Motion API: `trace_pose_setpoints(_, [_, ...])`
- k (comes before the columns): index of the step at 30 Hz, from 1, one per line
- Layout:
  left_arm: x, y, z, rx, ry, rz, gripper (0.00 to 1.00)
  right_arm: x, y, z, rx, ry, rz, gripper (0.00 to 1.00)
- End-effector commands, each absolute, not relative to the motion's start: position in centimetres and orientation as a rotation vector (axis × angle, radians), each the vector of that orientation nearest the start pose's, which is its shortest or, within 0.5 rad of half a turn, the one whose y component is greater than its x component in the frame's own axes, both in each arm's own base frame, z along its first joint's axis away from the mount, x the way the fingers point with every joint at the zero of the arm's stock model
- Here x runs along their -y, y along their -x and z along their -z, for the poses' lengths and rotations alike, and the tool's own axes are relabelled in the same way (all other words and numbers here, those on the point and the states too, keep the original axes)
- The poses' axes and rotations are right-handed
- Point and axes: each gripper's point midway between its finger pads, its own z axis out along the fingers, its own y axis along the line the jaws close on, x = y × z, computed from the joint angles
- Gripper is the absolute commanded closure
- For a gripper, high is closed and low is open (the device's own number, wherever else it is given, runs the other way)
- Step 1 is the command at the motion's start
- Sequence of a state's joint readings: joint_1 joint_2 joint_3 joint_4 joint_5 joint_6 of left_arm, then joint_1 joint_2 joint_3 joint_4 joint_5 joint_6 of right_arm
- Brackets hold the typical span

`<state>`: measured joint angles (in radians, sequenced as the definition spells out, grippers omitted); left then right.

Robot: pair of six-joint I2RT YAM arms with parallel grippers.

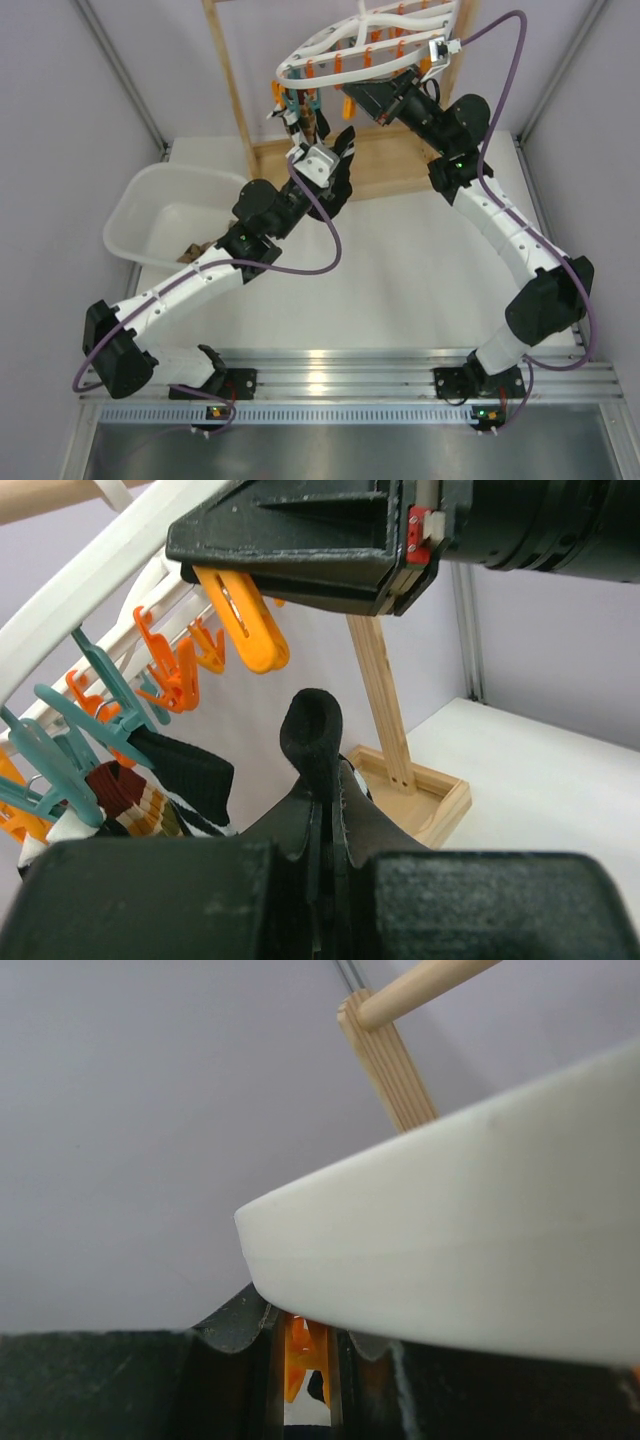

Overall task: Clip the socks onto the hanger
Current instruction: Clamp the sock onto the hanger.

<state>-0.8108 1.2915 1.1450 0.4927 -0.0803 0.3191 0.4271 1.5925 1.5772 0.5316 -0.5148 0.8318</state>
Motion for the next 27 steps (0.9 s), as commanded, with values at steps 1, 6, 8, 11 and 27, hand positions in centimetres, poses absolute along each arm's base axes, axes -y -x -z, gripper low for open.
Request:
trace_pose_setpoints(1, [29.4, -33.3, -46.7, -1.037, -0.536, 0.367, 1.00, -29.3, -37.6, -52.7, -1.157, 0.300, -1.389, 1.00])
trace_pose_setpoints(6, [29.1, -33.9, -47.5, -1.026, -0.521, 0.362, 1.00, -29.6, -37.6, -52.1, -1.164, 0.324, -1.390, 1.00])
trace_pose_setpoints(8, [29.1, -33.9, -47.7, -1.018, -0.522, 0.368, 1.00, -29.6, -37.6, -52.0, -1.163, 0.328, -1.382, 1.00])
trace_pose_setpoints(11, [29.2, -33.6, -47.8, -0.998, -0.539, 0.375, 1.00, -29.6, -37.9, -51.9, -1.164, 0.325, -1.373, 1.00])
trace_pose_setpoints(27, [28.8, -34.0, -48.2, -0.967, -0.546, 0.300, 1.00, -29.6, -39.0, -51.4, -1.191, 0.297, -1.354, 1.00])
